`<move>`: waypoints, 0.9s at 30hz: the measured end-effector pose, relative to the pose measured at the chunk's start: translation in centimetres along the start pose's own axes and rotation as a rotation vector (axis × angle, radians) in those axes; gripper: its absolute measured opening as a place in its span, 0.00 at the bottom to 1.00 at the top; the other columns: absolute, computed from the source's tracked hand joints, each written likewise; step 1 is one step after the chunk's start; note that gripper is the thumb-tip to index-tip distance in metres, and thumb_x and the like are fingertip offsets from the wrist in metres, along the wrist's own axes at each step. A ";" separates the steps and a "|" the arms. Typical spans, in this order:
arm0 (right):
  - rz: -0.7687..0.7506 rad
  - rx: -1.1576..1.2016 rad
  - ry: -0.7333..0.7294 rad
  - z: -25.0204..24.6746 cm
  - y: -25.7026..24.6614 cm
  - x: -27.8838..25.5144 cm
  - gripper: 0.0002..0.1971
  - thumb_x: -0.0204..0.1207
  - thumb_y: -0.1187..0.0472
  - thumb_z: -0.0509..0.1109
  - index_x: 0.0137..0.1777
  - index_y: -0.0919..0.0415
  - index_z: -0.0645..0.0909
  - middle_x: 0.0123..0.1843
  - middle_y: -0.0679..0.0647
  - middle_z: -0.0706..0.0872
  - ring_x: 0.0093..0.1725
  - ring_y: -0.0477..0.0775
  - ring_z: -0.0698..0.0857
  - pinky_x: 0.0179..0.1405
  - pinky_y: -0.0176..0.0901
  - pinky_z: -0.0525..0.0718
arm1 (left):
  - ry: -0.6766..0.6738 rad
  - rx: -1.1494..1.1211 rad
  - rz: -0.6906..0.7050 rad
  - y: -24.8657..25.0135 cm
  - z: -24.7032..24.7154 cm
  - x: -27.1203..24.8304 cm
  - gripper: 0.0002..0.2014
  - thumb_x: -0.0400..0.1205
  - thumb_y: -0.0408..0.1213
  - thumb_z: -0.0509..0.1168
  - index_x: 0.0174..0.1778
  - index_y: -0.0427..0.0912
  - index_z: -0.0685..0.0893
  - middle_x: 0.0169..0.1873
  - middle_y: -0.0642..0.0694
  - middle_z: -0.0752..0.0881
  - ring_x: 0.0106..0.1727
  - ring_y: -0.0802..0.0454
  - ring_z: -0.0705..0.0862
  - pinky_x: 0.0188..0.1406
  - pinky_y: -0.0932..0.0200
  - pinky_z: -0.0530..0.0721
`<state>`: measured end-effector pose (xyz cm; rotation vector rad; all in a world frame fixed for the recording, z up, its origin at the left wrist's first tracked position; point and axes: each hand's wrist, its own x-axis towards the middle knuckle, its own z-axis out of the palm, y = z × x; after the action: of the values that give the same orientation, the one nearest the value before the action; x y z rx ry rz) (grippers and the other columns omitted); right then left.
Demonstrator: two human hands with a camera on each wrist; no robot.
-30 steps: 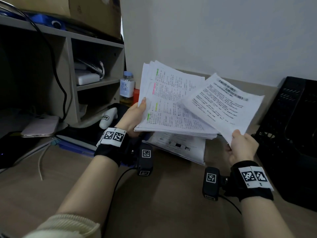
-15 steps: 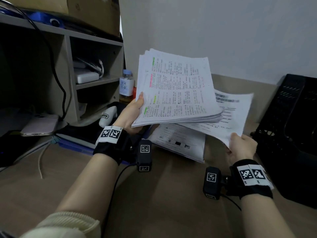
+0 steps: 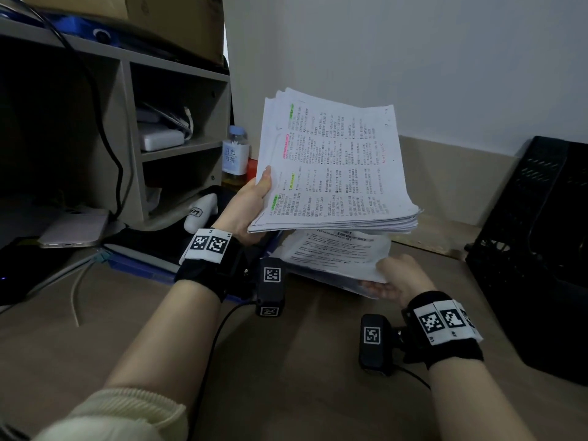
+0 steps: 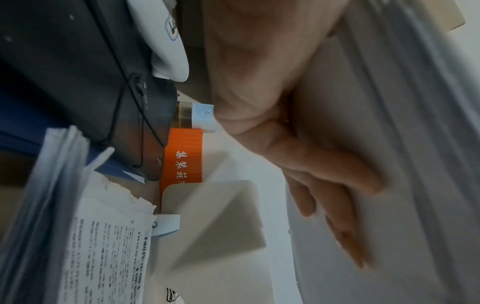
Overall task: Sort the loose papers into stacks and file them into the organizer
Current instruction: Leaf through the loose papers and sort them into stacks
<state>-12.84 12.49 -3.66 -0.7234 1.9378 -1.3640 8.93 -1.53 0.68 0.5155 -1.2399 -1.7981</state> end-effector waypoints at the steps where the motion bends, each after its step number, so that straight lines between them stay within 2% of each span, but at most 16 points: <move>1: 0.013 -0.049 -0.024 -0.1 0.0 -0.1 0.14 0.80 0.74 0.55 0.62 0.73 0.76 0.39 0.66 0.87 0.17 0.49 0.85 0.16 0.37 0.83 | 0.001 0.002 0.001 0.0 0.0 0.0 0.14 0.90 0.47 0.51 0.55 0.48 0.81 0.44 0.45 0.92 0.43 0.49 0.92 0.43 0.54 0.91; 4: 0.057 -0.204 -0.095 -0.1 0.0 -0.3 0.09 0.81 0.73 0.56 0.54 0.69 0.78 0.19 0.57 0.85 0.14 0.46 0.82 0.14 0.32 0.80 | 0.000 0.021 0.007 0.0 0.0 0.1 0.14 0.90 0.48 0.51 0.55 0.48 0.81 0.44 0.45 0.92 0.43 0.49 0.92 0.44 0.54 0.91; 6: 0.085 -0.249 -0.117 -0.1 0.0 -0.4 0.08 0.81 0.74 0.56 0.48 0.68 0.76 0.16 0.55 0.83 0.14 0.46 0.82 0.15 0.32 0.80 | 0.001 0.027 0.006 0.0 0.1 0.1 0.14 0.90 0.48 0.51 0.56 0.48 0.81 0.45 0.44 0.92 0.43 0.49 0.92 0.43 0.55 0.91; 8: 0.116 -0.304 -0.130 0.0 0.3 -0.4 0.07 0.81 0.73 0.58 0.46 0.65 0.75 0.17 0.55 0.84 0.15 0.46 0.82 0.17 0.33 0.80 | 0.002 0.037 0.006 0.0 0.0 0.3 0.14 0.90 0.47 0.51 0.56 0.47 0.81 0.44 0.45 0.92 0.42 0.50 0.92 0.40 0.57 0.91; 11: 0.138 -0.404 -0.122 0.0 0.7 -0.2 0.03 0.78 0.71 0.64 0.50 0.68 0.77 0.26 0.58 0.84 0.20 0.51 0.81 0.21 0.39 0.76 | 0.002 0.055 0.012 0.0 -0.1 0.3 0.14 0.90 0.47 0.50 0.55 0.47 0.80 0.40 0.46 0.93 0.39 0.51 0.92 0.36 0.59 0.90; 13: 0.119 -0.469 -0.090 -0.2 0.7 -0.3 0.05 0.76 0.69 0.70 0.51 0.68 0.79 0.39 0.60 0.85 0.27 0.51 0.83 0.26 0.37 0.78 | 0.004 0.059 0.019 0.0 -0.2 0.4 0.14 0.90 0.46 0.50 0.55 0.47 0.80 0.40 0.46 0.93 0.40 0.51 0.92 0.36 0.59 0.90; 14: 0.100 -0.466 -0.070 -0.3 0.7 -0.1 0.11 0.74 0.69 0.73 0.56 0.69 0.79 0.49 0.60 0.85 0.38 0.52 0.86 0.36 0.39 0.82 | 0.006 0.054 0.020 -0.1 -0.2 0.4 0.14 0.90 0.46 0.50 0.55 0.47 0.80 0.41 0.46 0.93 0.40 0.51 0.92 0.36 0.59 0.90; 15: 0.076 -0.439 -0.039 -0.5 0.5 -0.1 0.21 0.72 0.71 0.75 0.64 0.68 0.76 0.60 0.60 0.82 0.54 0.56 0.85 0.51 0.43 0.82 | 0.008 0.047 0.022 -0.1 -0.2 0.4 0.14 0.90 0.46 0.50 0.55 0.47 0.80 0.41 0.46 0.93 0.40 0.51 0.92 0.36 0.58 0.90; 16: 0.035 -0.407 -0.001 -0.6 0.4 0.0 0.29 0.70 0.71 0.76 0.71 0.66 0.71 0.68 0.59 0.76 0.67 0.59 0.78 0.61 0.47 0.77 | 0.007 0.045 0.025 -0.1 -0.3 0.5 0.14 0.90 0.46 0.50 0.55 0.47 0.80 0.41 0.46 0.93 0.40 0.51 0.92 0.36 0.58 0.90; 17: -0.016 -0.397 0.029 -0.6 0.1 -0.2 0.34 0.69 0.70 0.78 0.74 0.62 0.68 0.73 0.59 0.70 0.73 0.60 0.71 0.67 0.50 0.73 | 0.007 0.049 0.027 -0.1 -0.3 0.5 0.14 0.90 0.46 0.50 0.55 0.47 0.80 0.41 0.46 0.93 0.40 0.52 0.92 0.37 0.58 0.90; 18: -0.065 -0.421 0.037 -0.6 0.0 -0.1 0.35 0.69 0.65 0.79 0.74 0.57 0.68 0.74 0.58 0.67 0.75 0.59 0.67 0.70 0.51 0.70 | 0.004 0.053 0.030 -0.1 -0.3 0.5 0.14 0.90 0.46 0.50 0.55 0.48 0.80 0.41 0.47 0.93 0.40 0.52 0.92 0.37 0.58 0.90; 19: -0.104 -0.443 0.011 -0.5 -0.1 -0.2 0.32 0.69 0.59 0.80 0.71 0.52 0.71 0.72 0.58 0.69 0.74 0.59 0.69 0.71 0.50 0.72 | 0.002 0.052 0.032 -0.1 -0.4 0.5 0.14 0.90 0.46 0.50 0.55 0.48 0.80 0.41 0.47 0.93 0.40 0.52 0.92 0.37 0.58 0.90; 21: -0.175 -0.488 -0.128 -0.3 -0.2 -0.3 0.23 0.71 0.51 0.78 0.66 0.48 0.77 0.61 0.54 0.77 0.64 0.54 0.77 0.57 0.43 0.77 | 0.003 0.051 0.025 -0.2 -0.4 0.5 0.14 0.90 0.47 0.51 0.56 0.47 0.81 0.44 0.45 0.93 0.42 0.50 0.92 0.38 0.57 0.90; 22: -0.193 -0.520 -0.227 0.0 -0.2 -0.5 0.20 0.73 0.50 0.76 0.65 0.47 0.79 0.59 0.52 0.79 0.61 0.52 0.79 0.53 0.38 0.77 | 0.004 0.055 0.020 -0.2 -0.5 0.5 0.14 0.90 0.47 0.52 0.57 0.47 0.81 0.47 0.44 0.92 0.45 0.49 0.92 0.41 0.55 0.91; 25: -0.182 -0.608 -0.451 0.6 0.5 -0.9 0.15 0.75 0.55 0.74 0.62 0.47 0.84 0.64 0.47 0.82 0.67 0.47 0.78 0.65 0.33 0.72 | -0.002 0.079 0.010 -0.2 -0.5 0.5 0.15 0.89 0.49 0.53 0.62 0.47 0.81 0.53 0.41 0.90 0.50 0.45 0.90 0.52 0.50 0.89; 27: -0.174 -0.625 -0.510 0.7 0.6 -1.2 0.14 0.76 0.60 0.73 0.62 0.51 0.85 0.63 0.46 0.83 0.66 0.44 0.78 0.62 0.27 0.71 | -0.007 0.089 0.008 -0.3 -0.6 0.5 0.16 0.89 0.49 0.53 0.61 0.47 0.81 0.54 0.41 0.90 0.51 0.44 0.90 0.56 0.47 0.87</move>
<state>-11.59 13.11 -4.20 -1.4046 1.8905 -0.5469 8.94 -2.25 0.29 0.5535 -1.3294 -1.7454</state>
